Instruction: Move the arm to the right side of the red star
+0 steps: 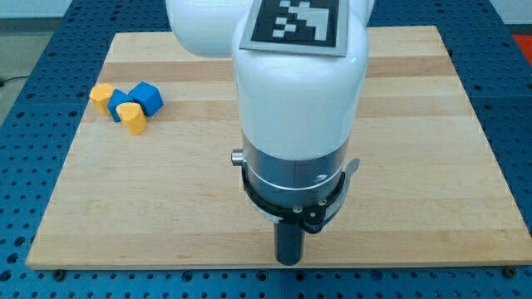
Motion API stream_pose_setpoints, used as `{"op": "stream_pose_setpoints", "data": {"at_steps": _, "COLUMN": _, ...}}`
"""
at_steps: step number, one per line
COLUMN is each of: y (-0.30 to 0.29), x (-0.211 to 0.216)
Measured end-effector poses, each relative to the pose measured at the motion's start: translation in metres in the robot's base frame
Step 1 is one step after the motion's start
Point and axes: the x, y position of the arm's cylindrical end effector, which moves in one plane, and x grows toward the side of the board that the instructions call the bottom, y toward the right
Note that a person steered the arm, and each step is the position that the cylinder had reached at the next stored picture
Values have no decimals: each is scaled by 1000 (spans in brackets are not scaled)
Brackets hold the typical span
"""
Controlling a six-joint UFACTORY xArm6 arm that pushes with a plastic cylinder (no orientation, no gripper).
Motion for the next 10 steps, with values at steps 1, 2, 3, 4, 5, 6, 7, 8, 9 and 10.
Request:
{"op": "stream_pose_setpoints", "data": {"at_steps": 1, "y": 2, "x": 0}}
{"op": "stream_pose_setpoints", "data": {"at_steps": 2, "y": 3, "x": -9}}
{"op": "stream_pose_setpoints", "data": {"at_steps": 3, "y": 3, "x": -10}}
{"op": "stream_pose_setpoints", "data": {"at_steps": 4, "y": 3, "x": -12}}
{"op": "stream_pose_setpoints", "data": {"at_steps": 5, "y": 13, "x": -71}}
{"op": "stream_pose_setpoints", "data": {"at_steps": 6, "y": 65, "x": -139}}
{"op": "stream_pose_setpoints", "data": {"at_steps": 7, "y": 126, "x": -185}}
{"op": "stream_pose_setpoints", "data": {"at_steps": 8, "y": 127, "x": -185}}
{"op": "stream_pose_setpoints", "data": {"at_steps": 9, "y": 128, "x": -185}}
{"op": "stream_pose_setpoints", "data": {"at_steps": 10, "y": 139, "x": -186}}
